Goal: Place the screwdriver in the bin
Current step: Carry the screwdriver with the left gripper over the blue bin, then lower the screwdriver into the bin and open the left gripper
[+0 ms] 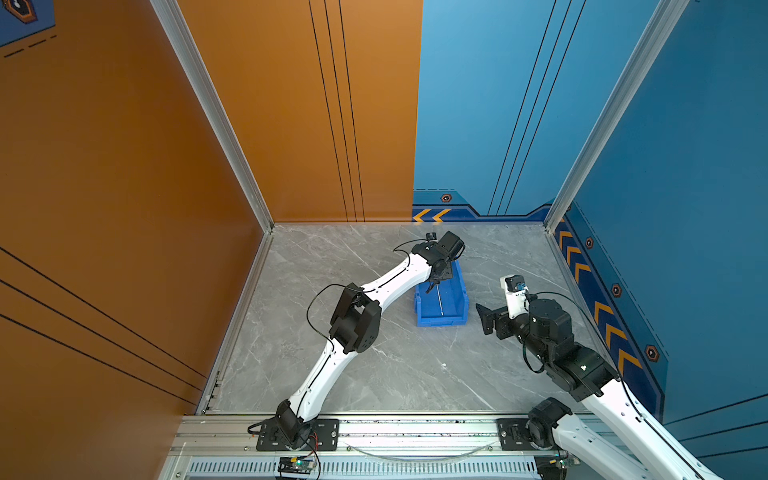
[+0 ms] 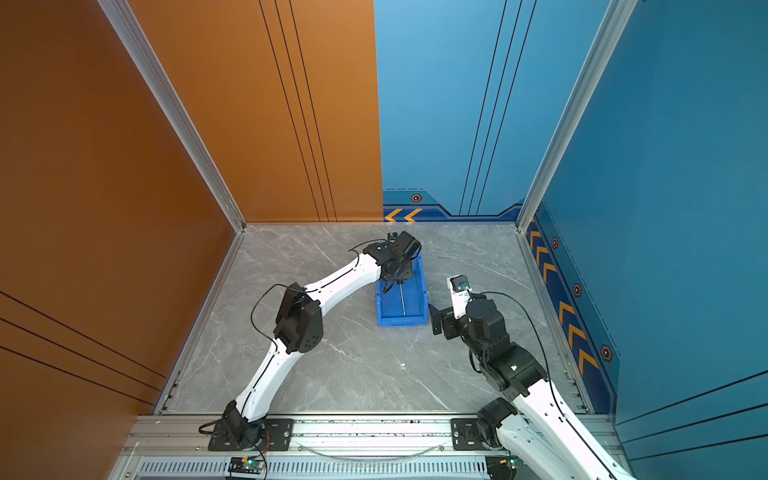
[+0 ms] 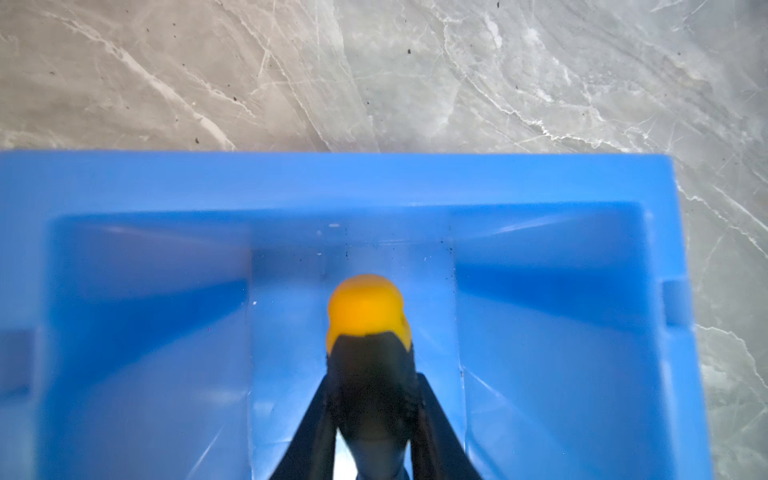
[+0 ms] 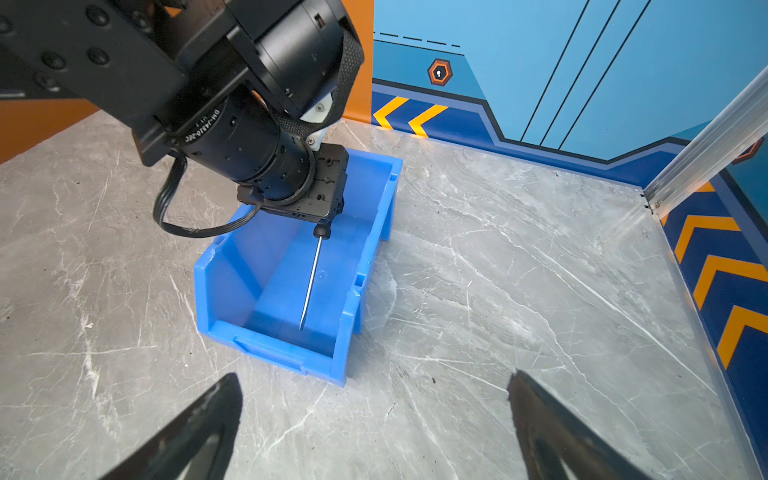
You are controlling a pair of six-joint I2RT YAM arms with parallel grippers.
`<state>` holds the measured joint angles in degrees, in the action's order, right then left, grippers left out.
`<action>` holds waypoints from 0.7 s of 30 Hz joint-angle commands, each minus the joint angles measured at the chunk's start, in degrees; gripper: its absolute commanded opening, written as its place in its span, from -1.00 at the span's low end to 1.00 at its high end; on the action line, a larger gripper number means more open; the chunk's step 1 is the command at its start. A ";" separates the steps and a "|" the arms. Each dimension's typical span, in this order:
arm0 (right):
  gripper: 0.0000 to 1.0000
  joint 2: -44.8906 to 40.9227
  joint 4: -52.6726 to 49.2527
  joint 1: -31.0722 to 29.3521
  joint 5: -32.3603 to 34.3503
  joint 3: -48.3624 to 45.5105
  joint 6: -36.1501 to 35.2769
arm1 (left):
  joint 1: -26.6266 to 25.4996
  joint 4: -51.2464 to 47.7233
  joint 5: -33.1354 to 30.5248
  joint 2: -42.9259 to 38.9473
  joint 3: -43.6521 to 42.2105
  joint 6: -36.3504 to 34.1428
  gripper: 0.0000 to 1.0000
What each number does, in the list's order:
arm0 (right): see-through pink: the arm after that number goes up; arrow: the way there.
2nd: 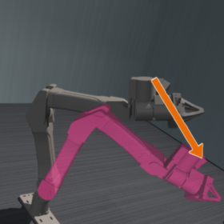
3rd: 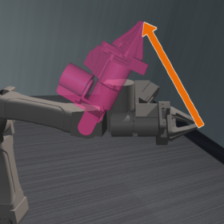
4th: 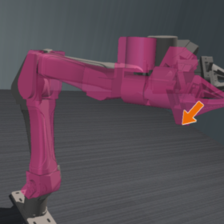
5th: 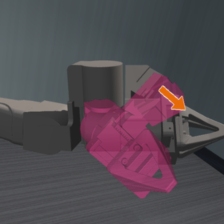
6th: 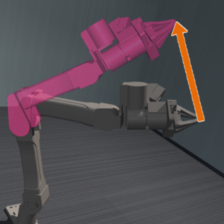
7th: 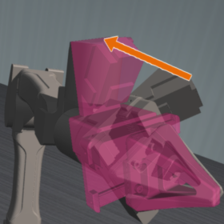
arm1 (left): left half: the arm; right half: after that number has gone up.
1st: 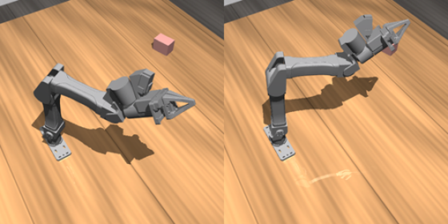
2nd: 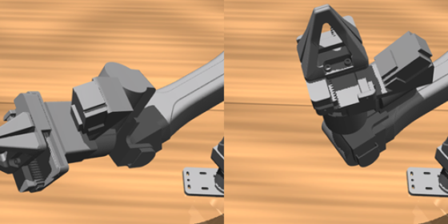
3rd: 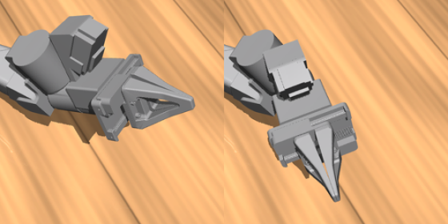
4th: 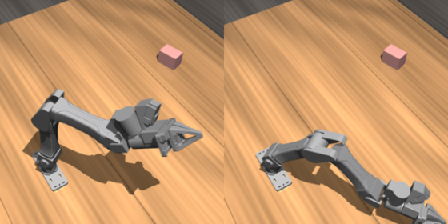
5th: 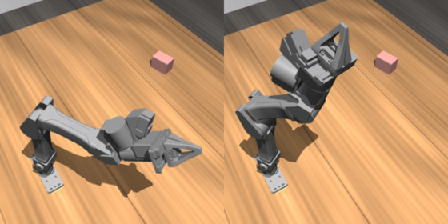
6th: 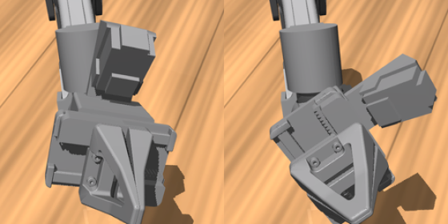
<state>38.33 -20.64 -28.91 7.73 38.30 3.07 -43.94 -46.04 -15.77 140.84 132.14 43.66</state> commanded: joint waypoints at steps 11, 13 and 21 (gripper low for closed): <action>1.00 -0.96 -1.73 0.36 0.22 0.63 0.71 | -0.73 -0.85 -1.53 3.74 1.02 -0.24 -0.33; 1.00 -0.95 -1.85 0.39 0.22 0.72 0.58 | -0.80 -0.81 -1.47 3.83 1.02 -0.18 -0.21; 1.00 -0.79 -1.92 0.39 0.45 1.25 0.30 | -0.90 -0.81 -1.76 3.31 1.17 -0.48 -0.05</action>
<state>38.02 -21.08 -28.84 7.75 38.30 3.05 -44.31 -46.09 -16.34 143.81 132.20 43.51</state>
